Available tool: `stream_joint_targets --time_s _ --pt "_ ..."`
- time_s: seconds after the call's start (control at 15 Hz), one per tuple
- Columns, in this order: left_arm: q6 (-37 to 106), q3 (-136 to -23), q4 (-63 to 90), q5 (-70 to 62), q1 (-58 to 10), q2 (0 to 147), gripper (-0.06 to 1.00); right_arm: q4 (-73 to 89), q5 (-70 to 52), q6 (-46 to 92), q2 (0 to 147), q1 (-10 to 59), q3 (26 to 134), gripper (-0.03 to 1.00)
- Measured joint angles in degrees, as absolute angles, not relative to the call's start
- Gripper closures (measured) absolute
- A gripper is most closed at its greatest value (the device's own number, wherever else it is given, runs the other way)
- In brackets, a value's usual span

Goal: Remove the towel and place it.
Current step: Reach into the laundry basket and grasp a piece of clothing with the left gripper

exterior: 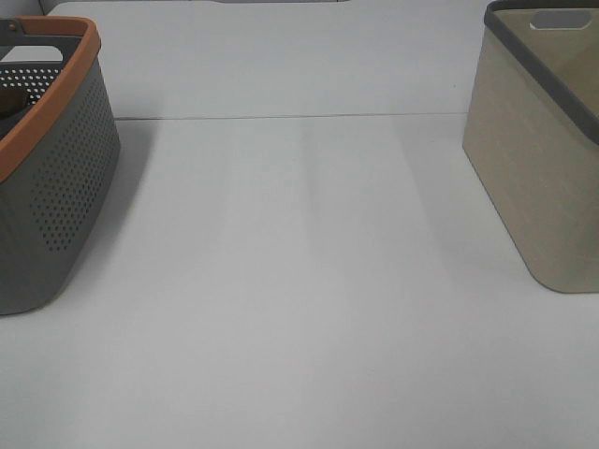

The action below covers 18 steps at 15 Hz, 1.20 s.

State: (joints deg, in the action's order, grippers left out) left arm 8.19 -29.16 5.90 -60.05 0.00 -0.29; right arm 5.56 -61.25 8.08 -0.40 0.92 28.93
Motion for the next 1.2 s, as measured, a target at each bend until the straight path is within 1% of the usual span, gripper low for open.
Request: stream_joint_targets --time_s 1.2 --pt "8.2 -29.2 5.9 -60.0 0.0 -0.3 0.24 5.6 -61.2 8.1 -0.4 0.9 28.9 0.13"
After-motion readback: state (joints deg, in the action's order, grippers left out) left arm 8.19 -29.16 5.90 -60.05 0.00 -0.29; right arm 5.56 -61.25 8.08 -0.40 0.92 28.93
